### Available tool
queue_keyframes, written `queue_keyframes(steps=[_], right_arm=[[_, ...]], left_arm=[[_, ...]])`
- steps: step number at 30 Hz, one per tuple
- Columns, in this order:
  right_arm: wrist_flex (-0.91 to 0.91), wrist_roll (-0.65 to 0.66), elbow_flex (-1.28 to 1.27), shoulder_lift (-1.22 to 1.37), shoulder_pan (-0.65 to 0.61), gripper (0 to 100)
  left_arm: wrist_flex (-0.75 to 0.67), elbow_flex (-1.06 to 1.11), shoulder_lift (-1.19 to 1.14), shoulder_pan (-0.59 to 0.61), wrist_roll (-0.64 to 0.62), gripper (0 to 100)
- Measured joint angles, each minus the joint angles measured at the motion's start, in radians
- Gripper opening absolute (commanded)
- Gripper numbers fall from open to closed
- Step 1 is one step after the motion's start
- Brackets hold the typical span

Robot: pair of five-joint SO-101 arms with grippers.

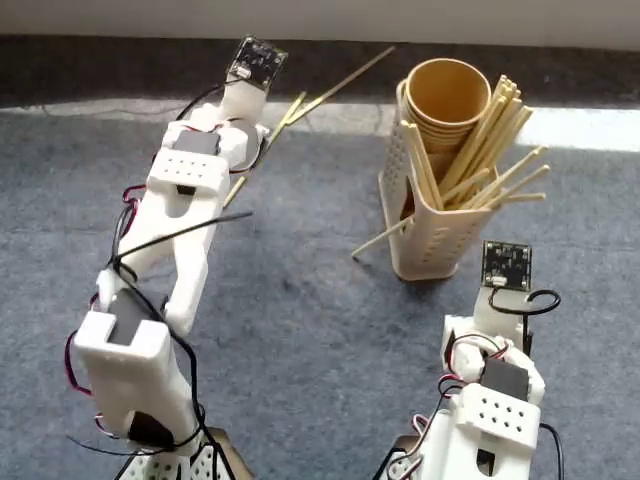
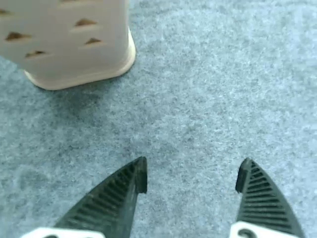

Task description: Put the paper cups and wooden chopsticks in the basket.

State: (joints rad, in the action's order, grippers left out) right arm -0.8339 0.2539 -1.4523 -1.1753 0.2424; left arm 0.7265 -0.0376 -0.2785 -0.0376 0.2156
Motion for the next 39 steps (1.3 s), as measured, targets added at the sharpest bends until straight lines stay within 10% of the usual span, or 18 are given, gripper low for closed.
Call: queue_keyframes(steps=[23, 39], right_arm=[[0.0, 0.003, -0.003, 0.0, -0.029, 28.9], [0.0, 0.003, -0.003, 0.0, -0.029, 28.9]], left_arm=[[0.818, -1.524, -1.112, 0.057, 0.008, 1], [0.884, -1.568, -0.62, -0.003, -0.173, 1]])
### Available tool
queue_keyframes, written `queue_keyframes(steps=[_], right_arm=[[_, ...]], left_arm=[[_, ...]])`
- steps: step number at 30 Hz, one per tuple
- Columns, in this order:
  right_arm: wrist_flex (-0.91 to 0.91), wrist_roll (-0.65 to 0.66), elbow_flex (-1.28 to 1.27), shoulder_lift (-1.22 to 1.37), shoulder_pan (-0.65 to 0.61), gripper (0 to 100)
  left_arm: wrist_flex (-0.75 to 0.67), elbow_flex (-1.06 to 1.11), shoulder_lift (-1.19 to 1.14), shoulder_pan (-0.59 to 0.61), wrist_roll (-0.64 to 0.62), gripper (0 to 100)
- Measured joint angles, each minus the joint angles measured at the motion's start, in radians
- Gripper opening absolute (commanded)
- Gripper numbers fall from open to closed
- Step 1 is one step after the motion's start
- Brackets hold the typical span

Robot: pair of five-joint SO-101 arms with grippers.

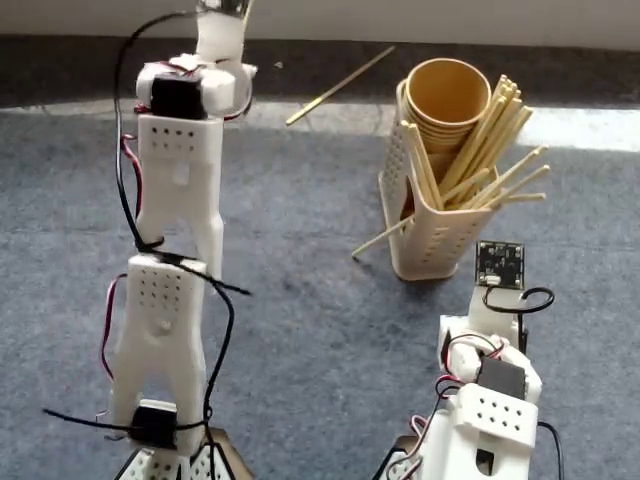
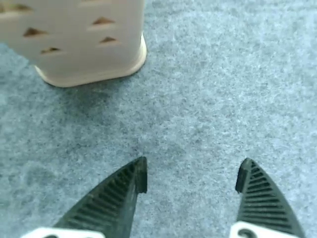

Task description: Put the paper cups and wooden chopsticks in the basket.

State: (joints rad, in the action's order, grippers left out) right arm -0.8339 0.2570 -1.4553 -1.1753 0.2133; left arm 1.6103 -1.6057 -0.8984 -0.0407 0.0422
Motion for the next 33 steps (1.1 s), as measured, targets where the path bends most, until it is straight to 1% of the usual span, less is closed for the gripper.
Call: queue_keyframes(steps=[3, 6, 10, 14, 18, 22, 29, 33], right_arm=[[0.0, 0.0, 0.0, 0.0, 0.0, 28.9], [0.0, 0.0, 0.0, 0.0, 0.0, 28.9], [0.0, 0.0, 0.0, 0.0, 0.0, 28.9], [0.0, -0.006, 0.0, -0.002, 0.018, 28.9], [0.0, -0.081, 0.025, -0.011, 0.126, 28.9], [-0.048, -0.143, 0.123, -0.095, 0.221, 28.9], [-0.298, -0.158, 0.367, -0.425, 0.235, 28.9], [-0.318, -0.158, 0.388, -0.523, 0.242, 28.9]], left_arm=[[-0.003, 0.0, 0.18, -0.132, -0.057, 1], [-0.041, -0.002, 0.305, -0.31, -0.098, 1], [-0.17, -0.002, 0.353, -0.516, -0.103, 1], [-0.295, 0.031, 0.354, -0.637, -0.103, 1], [-0.356, 0.095, 0.342, -0.674, -0.106, 1], [-0.362, 0.097, 0.302, -0.674, -0.112, 1], [-0.364, 0.097, 0.262, -0.675, -0.112, 1], [-0.364, 0.097, 0.239, -0.675, -0.129, 9]])
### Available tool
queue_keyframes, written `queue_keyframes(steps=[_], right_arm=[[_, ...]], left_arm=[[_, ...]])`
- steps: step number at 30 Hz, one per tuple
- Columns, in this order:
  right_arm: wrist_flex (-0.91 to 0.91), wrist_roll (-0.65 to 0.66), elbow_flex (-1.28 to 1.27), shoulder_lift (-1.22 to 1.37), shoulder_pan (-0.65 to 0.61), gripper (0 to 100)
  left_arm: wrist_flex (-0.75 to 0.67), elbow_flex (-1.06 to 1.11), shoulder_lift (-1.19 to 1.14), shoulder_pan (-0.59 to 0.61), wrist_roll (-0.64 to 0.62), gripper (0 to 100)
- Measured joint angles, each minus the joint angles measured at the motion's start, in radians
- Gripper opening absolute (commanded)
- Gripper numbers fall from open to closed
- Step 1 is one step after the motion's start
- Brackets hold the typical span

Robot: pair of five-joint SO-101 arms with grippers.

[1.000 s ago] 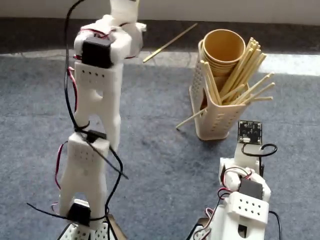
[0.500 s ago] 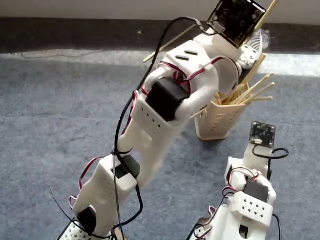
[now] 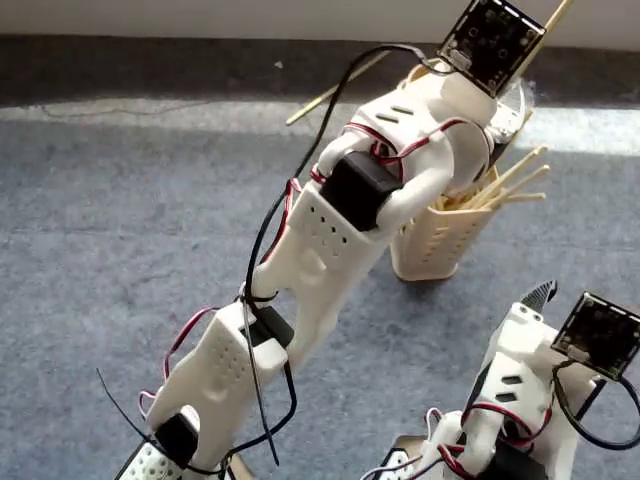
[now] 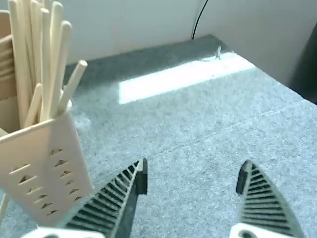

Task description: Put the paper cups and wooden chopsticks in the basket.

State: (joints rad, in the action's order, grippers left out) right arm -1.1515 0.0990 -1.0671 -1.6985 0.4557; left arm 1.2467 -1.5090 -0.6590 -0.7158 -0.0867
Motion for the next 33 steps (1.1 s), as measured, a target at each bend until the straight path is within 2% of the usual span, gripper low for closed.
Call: queue_keyframes(steps=[5, 20, 27, 33], right_arm=[[-0.003, -0.002, -0.015, -0.011, 0.0, 28.9], [-0.015, 0.012, -0.026, -0.012, -0.002, 28.9], [0.023, 0.021, -0.049, -0.012, 0.028, 28.9], [0.147, 0.057, -0.002, 0.196, 0.028, 28.9]], left_arm=[[0.0, 0.0, -0.041, 0.0, -0.057, 9], [0.0, -0.006, -0.049, 0.06, -0.058, 9], [0.077, -0.092, 0.069, 0.229, 0.031, 9], [0.262, -0.1, 0.118, 0.404, 0.054, 9]])
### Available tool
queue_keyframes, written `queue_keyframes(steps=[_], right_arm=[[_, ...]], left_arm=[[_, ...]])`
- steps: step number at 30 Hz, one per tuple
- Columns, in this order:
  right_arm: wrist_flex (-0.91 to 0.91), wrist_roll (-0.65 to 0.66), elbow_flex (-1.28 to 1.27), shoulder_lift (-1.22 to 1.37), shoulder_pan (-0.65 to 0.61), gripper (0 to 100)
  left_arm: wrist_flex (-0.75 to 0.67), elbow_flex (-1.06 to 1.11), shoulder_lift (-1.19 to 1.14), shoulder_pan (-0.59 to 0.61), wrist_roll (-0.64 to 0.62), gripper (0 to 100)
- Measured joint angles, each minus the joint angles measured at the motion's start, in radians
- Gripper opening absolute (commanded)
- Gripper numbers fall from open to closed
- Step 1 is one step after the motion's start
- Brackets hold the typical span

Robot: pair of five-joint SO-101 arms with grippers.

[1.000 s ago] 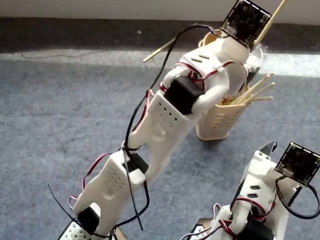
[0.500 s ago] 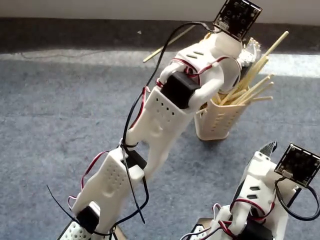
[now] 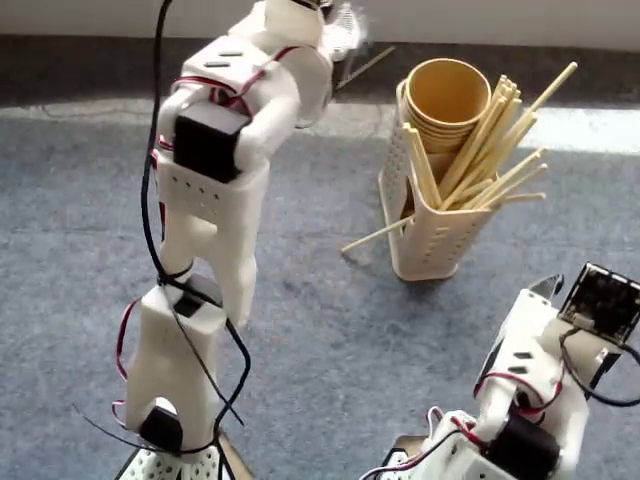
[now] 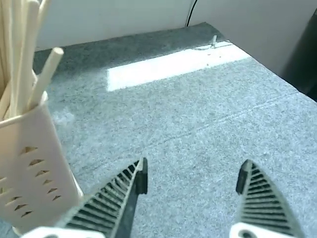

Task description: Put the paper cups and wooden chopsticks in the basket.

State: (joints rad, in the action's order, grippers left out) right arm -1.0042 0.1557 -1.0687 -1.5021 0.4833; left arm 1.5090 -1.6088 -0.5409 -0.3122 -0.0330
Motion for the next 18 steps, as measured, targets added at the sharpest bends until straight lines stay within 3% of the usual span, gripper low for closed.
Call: queue_keyframes(steps=[6, 13, 18], right_arm=[[0.112, -0.051, 0.325, 0.47, -0.002, 28.9], [0.02, -0.221, 0.985, 1.077, -0.002, 28.9], [-0.003, -0.256, 1.482, 1.439, -0.015, 28.9]], left_arm=[[0.146, 0.0, -0.012, 0.127, 0.0, 9], [0.175, 0.0, -0.129, 0.193, 0.002, 9], [0.175, 0.0, -0.19, 0.19, 0.002, 9]])
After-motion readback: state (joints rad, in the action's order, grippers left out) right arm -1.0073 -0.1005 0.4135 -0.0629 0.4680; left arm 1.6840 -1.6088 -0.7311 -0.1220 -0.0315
